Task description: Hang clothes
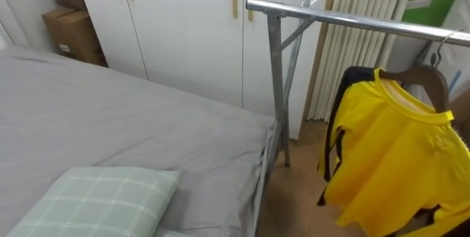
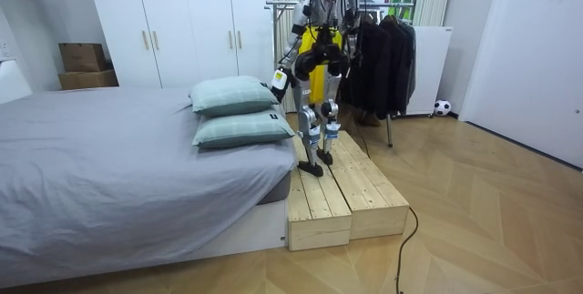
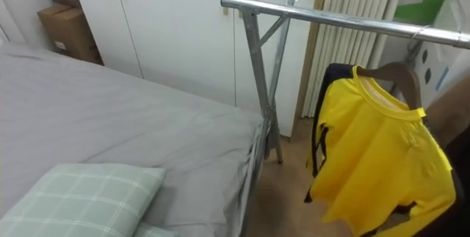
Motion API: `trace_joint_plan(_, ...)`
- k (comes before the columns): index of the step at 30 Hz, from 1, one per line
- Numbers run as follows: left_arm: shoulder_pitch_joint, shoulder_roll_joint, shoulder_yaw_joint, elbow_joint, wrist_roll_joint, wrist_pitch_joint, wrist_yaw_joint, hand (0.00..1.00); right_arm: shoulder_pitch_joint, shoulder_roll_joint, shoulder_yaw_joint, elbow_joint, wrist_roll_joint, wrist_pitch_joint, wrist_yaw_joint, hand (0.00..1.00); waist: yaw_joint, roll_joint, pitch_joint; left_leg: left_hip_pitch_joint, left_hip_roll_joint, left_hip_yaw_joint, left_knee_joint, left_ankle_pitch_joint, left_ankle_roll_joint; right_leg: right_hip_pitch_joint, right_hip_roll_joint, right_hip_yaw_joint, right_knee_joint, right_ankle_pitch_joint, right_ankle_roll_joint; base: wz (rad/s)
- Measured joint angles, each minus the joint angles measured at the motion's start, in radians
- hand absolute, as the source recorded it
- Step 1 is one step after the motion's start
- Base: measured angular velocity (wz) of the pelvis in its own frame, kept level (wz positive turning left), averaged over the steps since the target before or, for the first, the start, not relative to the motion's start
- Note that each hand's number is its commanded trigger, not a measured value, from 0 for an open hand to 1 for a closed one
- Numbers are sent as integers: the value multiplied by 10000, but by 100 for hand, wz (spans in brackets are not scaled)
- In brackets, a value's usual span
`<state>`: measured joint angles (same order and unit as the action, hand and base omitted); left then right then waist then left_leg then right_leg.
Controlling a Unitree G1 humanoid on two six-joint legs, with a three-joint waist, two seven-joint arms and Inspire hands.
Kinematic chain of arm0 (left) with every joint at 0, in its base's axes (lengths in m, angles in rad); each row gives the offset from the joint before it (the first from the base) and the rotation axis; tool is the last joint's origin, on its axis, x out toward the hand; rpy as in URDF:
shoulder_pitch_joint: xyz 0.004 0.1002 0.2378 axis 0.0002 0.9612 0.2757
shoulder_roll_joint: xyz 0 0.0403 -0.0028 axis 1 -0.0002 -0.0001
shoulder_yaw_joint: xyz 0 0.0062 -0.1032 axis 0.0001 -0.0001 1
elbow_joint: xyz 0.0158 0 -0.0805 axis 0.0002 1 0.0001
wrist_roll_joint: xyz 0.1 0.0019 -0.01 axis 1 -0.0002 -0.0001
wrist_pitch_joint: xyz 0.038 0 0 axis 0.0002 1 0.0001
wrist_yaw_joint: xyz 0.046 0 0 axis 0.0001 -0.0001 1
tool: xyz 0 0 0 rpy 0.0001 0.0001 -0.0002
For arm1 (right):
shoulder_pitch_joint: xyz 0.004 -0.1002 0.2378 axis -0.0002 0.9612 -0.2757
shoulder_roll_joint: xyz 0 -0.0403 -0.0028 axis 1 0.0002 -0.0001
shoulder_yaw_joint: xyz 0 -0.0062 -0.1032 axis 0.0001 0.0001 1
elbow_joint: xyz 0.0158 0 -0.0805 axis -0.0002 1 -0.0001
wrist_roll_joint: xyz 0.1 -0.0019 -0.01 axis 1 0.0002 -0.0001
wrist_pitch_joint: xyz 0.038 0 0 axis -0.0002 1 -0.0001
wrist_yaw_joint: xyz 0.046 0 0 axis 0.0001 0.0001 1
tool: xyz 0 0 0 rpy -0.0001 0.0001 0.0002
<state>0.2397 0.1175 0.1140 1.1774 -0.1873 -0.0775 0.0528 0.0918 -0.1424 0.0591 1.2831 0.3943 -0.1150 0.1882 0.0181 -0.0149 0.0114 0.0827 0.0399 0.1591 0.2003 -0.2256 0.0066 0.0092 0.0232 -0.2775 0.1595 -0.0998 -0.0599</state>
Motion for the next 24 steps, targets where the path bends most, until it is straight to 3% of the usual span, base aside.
trace_joint_plan(2,-22,-42,7,3,12,-5,35,0,34,3,-7,8,-17,0,46,0,11,31,43,1,-1,-93,-34,-9,5,78,22,-61,-144,-1,6,9)
trace_joint_plan(7,-35,-90,-13,38,-190,-3,22,0,44,5,-2,54,42,35,114,0,107,104,65,4,-2,-134,-159,-19,11,110,44,-117,-270,-24,42,3)
trace_joint_plan(24,-82,-154,-11,191,-368,31,-186,0,-16,2,-39,145,-44,96,257,0,88,300,65,26,-4,-290,-136,-41,21,220,23,-301,-273,-118,76,3)
